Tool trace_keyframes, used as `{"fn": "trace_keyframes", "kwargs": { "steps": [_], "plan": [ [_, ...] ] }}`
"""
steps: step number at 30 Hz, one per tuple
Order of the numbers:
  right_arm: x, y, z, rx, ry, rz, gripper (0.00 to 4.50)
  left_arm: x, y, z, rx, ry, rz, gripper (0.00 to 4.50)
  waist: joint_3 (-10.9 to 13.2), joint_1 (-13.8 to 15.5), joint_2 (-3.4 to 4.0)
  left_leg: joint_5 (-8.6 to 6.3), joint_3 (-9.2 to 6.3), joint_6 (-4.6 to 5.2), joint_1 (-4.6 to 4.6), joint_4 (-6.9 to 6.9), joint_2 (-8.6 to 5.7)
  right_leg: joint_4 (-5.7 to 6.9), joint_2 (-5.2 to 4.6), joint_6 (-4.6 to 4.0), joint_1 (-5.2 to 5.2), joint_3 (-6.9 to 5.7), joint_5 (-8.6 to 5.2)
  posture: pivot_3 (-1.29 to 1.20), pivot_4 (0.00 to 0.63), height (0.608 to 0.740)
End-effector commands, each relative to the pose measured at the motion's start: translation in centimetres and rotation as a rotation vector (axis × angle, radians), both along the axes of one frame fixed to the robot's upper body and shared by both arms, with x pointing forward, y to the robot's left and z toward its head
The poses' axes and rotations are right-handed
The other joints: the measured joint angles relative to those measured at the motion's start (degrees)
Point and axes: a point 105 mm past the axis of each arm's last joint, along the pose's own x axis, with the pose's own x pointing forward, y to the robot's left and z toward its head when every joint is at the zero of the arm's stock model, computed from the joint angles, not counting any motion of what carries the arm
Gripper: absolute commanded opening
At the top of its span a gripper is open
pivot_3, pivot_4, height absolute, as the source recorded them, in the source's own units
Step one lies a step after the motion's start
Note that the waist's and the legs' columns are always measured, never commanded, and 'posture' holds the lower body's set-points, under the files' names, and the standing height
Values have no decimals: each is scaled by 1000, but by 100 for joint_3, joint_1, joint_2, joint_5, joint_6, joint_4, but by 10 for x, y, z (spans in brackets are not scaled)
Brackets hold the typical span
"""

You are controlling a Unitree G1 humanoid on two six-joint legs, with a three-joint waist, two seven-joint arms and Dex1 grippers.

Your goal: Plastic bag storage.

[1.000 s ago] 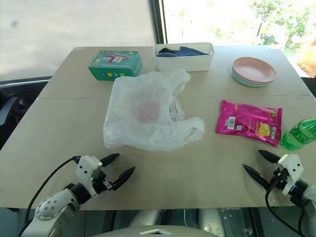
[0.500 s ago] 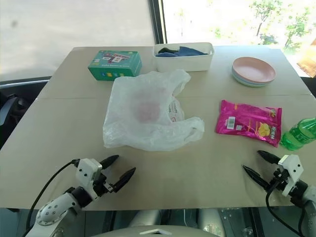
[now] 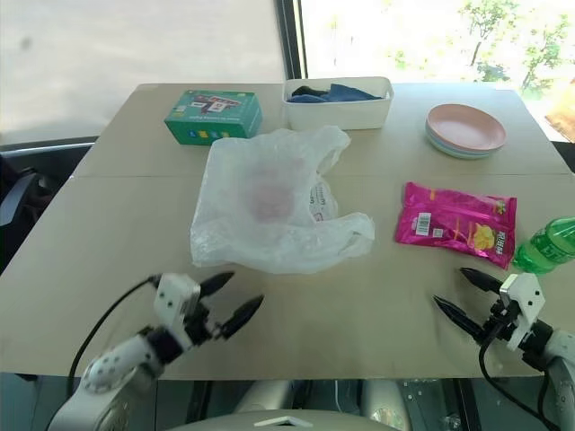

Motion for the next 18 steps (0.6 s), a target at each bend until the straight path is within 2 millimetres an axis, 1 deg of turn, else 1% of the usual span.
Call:
{"fn": "trace_keyframes", "kwargs": {
  "steps": [1, 4, 6, 8, 9, 10, 11, 12, 13, 14, 16, 17, 18],
  "plan": [
    [-6, 27, 26, -10, -53, 180, 4500, 15, -22, 48, -69, -83, -42, 4467, 0, -19, 3, 0, 1, 0, 0, 2, 0, 3, 1, 0, 0, 0, 0, 0, 150, 740],
    [-4, 40, 45, 60, -62, 218, 4500, 37, -27, 72, -145, -80, -2, 4467, 2, -38, 0, 1, 8, -1, 3, 12, 0, 9, 10, 2, 4, -5, 1, 0, 150, 740],
    [-5, 48, 58, 96, -63, 250, 4500, 53, -28, 75, -104, -45, 31, 4467, 7, -34, -8, 1, 7, -2, -3, 30, 1, 17, 16, 2, 2, -4, 1, 0, 150, 740],
    [-10, 57, 70, 109, -64, 299, 4500, 66, -30, 84, -134, -25, 58, 4467, 8, -30, -9, 1, 7, -2, -6, 36, 1, 20, 19, 2, 0, -2, 1, 0, 150, 740],
    [-10, 59, 75, 101, -74, 310, 4500, 66, -37, 85, -177, 12, 29, 4467, 11, -20, -14, 1, 6, -2, -6, 37, 0, 21, 21, 2, -1, -3, 1, 0, 150, 740],
    [-10, 60, 79, 94, -87, 311, 4500, 58, -48, 82, -205, 90, -64, 4467, 15, -18, -22, 1, 5, -2, -8, 40, 0, 21, 23, 2, -1, -5, 1, 0, 150, 740],
    [-8, 59, 81, 87, -100, 302, 4500, 38, -60, 81, -204, 130, -219, 4467, 19, -24, -29, 1, 4, -2, -10, 43, 0, 21, 23, 2, -1, -7, 1, 0, 150, 740],
    [-7, 59, 83, 83, -110, 293, 4500, 22, -66, 82, -185, 145, -326, 4467, 24, -41, -36, 1, 4, -2, -12, 44, 1, 21, 22, 2, -5, -4, 1, 0, 150, 740],
    [-6, 58, 84, 83, -119, 281, 4500, 12, -62, 77, -143, 164, -369, 4467, 26, -52, -38, 1, 5, -2, -15, 44, 1, 22, 22, 2, -11, 1, 1, 0, 150, 740],
    [-5, 57, 85, 90, -126, 270, 4500, 14, -50, 72, -101, 176, -335, 4467, 27, -64, -37, 1, 5, -2, -17, 44, 1, 21, 23, 2, -15, 3, 0, 0, 150, 740],
    [-4, 56, 87, 105, -136, 252, 4500, 32, -13, 63, -58, 197, -162, 4467, 33, -68, -25, 1, 5, -3, -16, 40, 2, 21, 25, 1, -20, 8, 0, 0, 150, 740],
    [-4, 55, 87, 109, -138, 243, 4500, 40, 6, 64, -64, 196, -90, 4467, 35, -54, -21, 1, 4, -4, -14, 40, 2, 23, 25, 0, -19, 7, 0, 0, 150, 740],
    [-4, 54, 86, 106, -140, 236, 4500, 44, 19, 67, -85, 192, -51, 4467, 36, -35, -21, 1, 3, -5, -12, 40, 2, 28, 25, 0, -19, 7, 0, 0, 150, 740]
  ]
}}
